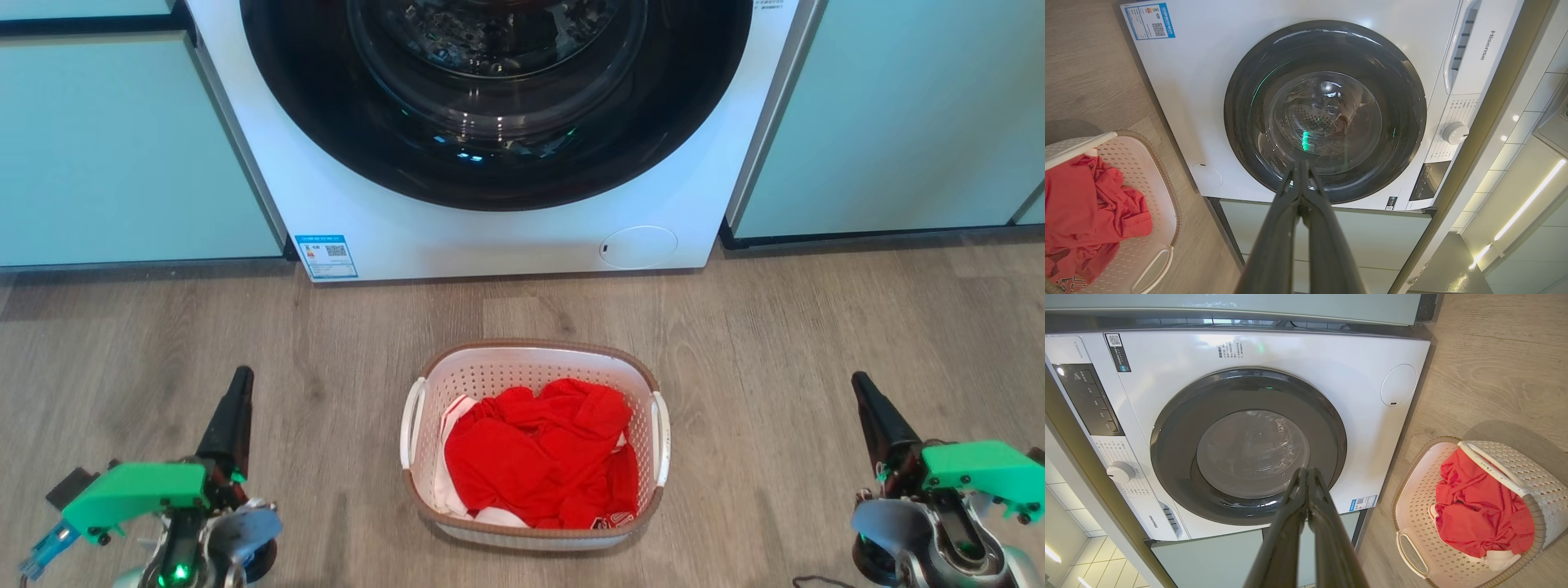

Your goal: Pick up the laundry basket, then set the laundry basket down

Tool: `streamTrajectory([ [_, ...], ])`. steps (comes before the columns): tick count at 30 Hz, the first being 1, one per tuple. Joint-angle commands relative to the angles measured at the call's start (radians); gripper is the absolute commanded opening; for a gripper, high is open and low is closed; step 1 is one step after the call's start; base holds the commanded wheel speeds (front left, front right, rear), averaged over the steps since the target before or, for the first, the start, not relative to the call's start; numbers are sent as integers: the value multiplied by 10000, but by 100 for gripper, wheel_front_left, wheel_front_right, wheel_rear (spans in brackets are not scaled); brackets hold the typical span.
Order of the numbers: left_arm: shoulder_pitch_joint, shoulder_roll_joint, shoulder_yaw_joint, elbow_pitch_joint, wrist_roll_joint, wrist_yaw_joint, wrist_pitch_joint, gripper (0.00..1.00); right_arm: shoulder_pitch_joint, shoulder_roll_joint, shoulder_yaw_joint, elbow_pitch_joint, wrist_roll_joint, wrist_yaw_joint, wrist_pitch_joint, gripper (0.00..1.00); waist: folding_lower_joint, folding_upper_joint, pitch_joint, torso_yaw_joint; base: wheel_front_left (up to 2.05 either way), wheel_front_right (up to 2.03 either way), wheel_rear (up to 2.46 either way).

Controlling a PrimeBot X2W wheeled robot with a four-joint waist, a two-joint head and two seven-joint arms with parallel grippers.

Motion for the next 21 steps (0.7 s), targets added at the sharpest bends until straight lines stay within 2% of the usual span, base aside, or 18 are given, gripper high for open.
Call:
streamTrajectory([
  [1,-570,120,405,-297,-23,-67,40,0,-459,-59,156,-351,34,27,53,0,-1,0,0,0,0,0,0],
  [21,-575,77,466,-294,28,-67,89,0,-464,-12,91,-347,-21,27,105,0,-1,0,0,0,0,0,0],
])
